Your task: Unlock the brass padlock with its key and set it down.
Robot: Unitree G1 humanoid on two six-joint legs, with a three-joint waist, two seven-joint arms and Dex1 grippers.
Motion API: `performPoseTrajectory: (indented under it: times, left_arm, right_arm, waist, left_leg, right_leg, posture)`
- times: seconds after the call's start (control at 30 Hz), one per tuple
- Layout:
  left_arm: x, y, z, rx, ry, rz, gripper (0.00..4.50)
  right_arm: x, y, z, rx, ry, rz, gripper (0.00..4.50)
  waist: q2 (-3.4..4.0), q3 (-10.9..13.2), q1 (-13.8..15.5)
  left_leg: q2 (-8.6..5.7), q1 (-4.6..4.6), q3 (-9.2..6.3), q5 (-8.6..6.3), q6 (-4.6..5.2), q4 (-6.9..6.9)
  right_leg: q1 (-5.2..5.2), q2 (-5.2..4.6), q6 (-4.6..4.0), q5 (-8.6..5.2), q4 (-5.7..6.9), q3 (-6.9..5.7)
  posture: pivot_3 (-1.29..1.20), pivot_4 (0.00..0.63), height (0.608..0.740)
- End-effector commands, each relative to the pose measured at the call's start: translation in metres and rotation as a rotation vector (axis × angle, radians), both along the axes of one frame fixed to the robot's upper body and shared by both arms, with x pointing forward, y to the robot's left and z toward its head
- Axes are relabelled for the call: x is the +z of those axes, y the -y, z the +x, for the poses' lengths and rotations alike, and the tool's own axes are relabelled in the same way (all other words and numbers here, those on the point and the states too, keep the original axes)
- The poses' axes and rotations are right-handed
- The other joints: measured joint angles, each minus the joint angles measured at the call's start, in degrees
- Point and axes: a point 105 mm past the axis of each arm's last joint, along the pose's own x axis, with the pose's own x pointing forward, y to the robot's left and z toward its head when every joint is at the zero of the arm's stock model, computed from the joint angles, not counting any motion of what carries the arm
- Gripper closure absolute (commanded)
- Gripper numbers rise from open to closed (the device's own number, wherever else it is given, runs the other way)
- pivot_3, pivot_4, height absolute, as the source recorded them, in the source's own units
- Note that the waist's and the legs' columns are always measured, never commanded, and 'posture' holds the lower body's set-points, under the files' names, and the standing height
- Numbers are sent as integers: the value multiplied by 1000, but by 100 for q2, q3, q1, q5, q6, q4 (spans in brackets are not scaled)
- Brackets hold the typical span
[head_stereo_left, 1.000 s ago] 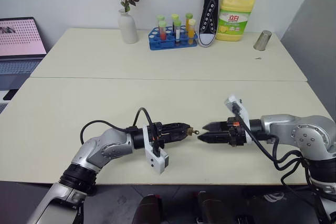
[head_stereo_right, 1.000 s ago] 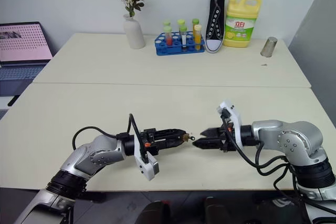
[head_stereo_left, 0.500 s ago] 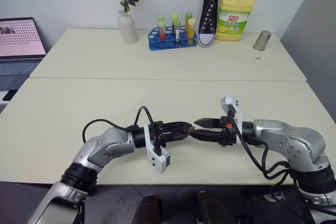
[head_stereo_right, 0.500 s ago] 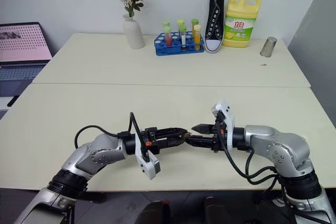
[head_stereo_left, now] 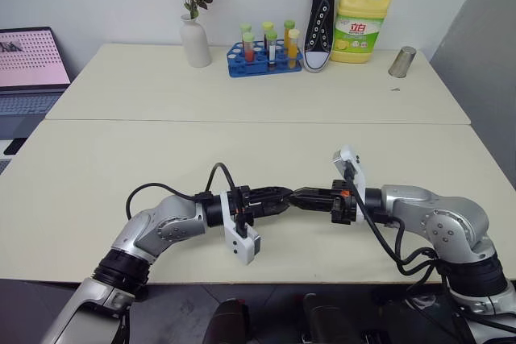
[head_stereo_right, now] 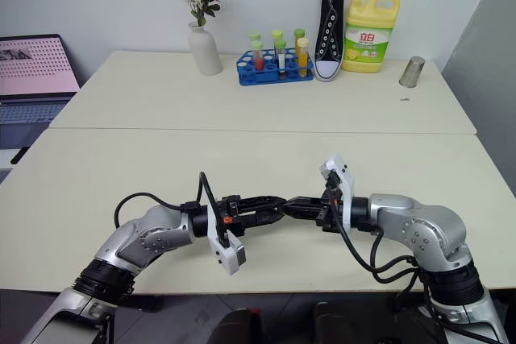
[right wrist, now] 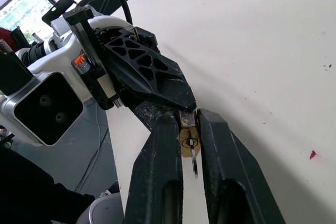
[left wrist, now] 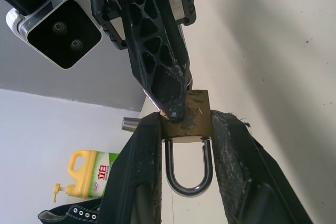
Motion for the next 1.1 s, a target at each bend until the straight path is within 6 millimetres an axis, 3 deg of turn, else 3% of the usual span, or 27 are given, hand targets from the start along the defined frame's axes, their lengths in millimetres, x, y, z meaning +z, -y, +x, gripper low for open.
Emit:
performPoseTrajectory:
  times: [0.03, 0.47, 0.73, 0.87, 0.97, 1.1]
  left_arm:
    - [12, 1, -1, -15, 33, -43, 3529]
    - [15, 4, -7, -31, -26, -96, 3529]
    - [22, 1, -23, -61, -139, -171, 830]
    - [33, -6, -26, -11, -225, -287, 818]
    - [41, -11, -15, 66, -309, -380, 818]
    - [50, -15, 10, 161, -464, -510, 2026]
  right_arm:
    - [6, 0, -2, 25, 8, 5, 4388]
    - [10, -1, 1, 23, 31, 15, 4388]
    - [11, 6, 9, -16, 57, 1, 4388]
    - [12, 15, 17, -53, 82, -14, 4388]
    - [12, 20, 20, -62, 121, -41, 4388]
    - [20, 25, 20, -48, 185, -53, 4388]
  waist:
    - [0, 0, 0]
    - [0, 0, -1]
    - [0, 0, -2]
    - [0, 0, -9]
    - [1, 0, -6]
    - [1, 0, 4]
  left_leg:
    - [0, 0, 0, 0, 0, 0]
    - [0, 0, 0, 0, 0, 0]
    - [1, 0, 0, 0, 0, 0]
    - [2, 2, 1, 0, 0, 0]
    - [1, 2, -1, 0, 0, 1]
    - [-1, 2, -2, 0, 0, 4]
  right_leg:
    - [0, 0, 0, 0, 0, 0]
    - [0, 0, -1, 0, 0, 0]
    - [0, 0, -12, 7, 0, 0]
    - [0, -1, -12, 7, 1, 2]
    - [0, 1, 6, -4, 1, 0]
    - [1, 4, 11, -6, 1, -1]
  posture:
    - [0, 150, 740]
    - [0, 150, 740]
    - [0, 150, 740]
    - [0, 150, 740]
    - [0, 150, 740]
    - [0, 150, 740]
